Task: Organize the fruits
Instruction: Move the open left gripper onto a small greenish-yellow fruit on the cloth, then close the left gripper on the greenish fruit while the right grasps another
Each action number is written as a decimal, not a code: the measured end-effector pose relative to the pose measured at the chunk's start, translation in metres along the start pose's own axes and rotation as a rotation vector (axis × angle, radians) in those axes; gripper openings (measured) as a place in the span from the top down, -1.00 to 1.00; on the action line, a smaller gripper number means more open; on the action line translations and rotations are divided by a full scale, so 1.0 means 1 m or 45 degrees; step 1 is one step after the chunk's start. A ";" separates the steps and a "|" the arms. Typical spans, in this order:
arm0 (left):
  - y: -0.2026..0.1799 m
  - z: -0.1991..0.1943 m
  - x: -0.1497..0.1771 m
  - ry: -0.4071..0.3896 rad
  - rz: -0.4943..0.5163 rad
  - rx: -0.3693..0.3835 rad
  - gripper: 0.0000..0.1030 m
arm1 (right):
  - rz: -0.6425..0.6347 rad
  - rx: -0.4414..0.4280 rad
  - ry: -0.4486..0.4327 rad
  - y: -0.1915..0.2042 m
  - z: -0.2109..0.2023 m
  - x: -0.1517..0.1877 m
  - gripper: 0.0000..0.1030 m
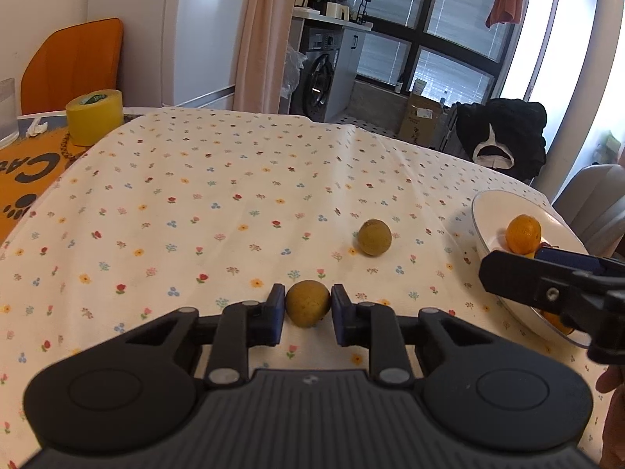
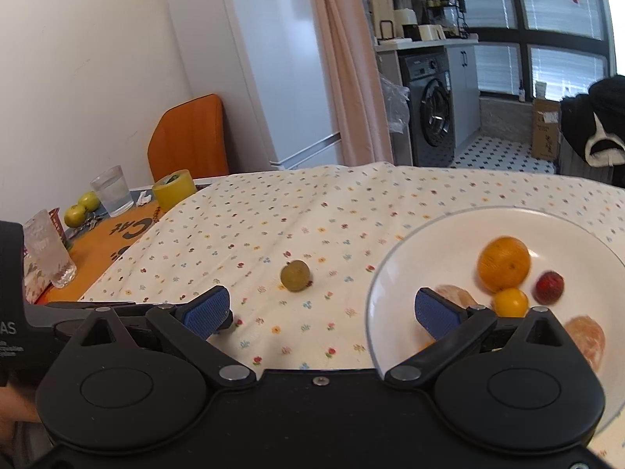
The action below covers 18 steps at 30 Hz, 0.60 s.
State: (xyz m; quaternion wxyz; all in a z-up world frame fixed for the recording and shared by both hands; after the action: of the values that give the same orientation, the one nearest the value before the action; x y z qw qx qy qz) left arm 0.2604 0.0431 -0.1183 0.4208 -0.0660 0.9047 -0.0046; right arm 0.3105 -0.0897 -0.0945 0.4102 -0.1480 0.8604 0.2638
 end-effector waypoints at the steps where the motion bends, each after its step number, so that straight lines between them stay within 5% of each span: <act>1: 0.003 -0.001 -0.001 -0.004 -0.005 -0.005 0.55 | -0.010 -0.004 0.006 0.003 0.002 0.000 -0.89; 9: 0.024 -0.015 -0.008 -0.040 -0.049 -0.048 0.55 | -0.077 -0.043 0.051 0.022 0.024 -0.005 -0.41; 18: 0.047 -0.026 -0.010 -0.062 -0.089 -0.101 0.55 | -0.112 -0.035 0.099 0.034 0.050 -0.006 -0.18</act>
State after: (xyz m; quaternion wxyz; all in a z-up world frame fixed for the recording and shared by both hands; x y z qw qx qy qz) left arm 0.2414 0.0898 -0.0966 0.4395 -0.1144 0.8908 0.0179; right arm 0.3302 -0.0329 -0.1048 0.3856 -0.2013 0.8647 0.2513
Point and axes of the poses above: each gripper's, at about its wrist camera, not at the fingertips, and z roughly the way its jaws point, y to its left, x to its underside, the point moved 4 cm from there along z, roughly the way its jaws point, and after that the axes turned 8 degrees about z, right-handed, at the moved point
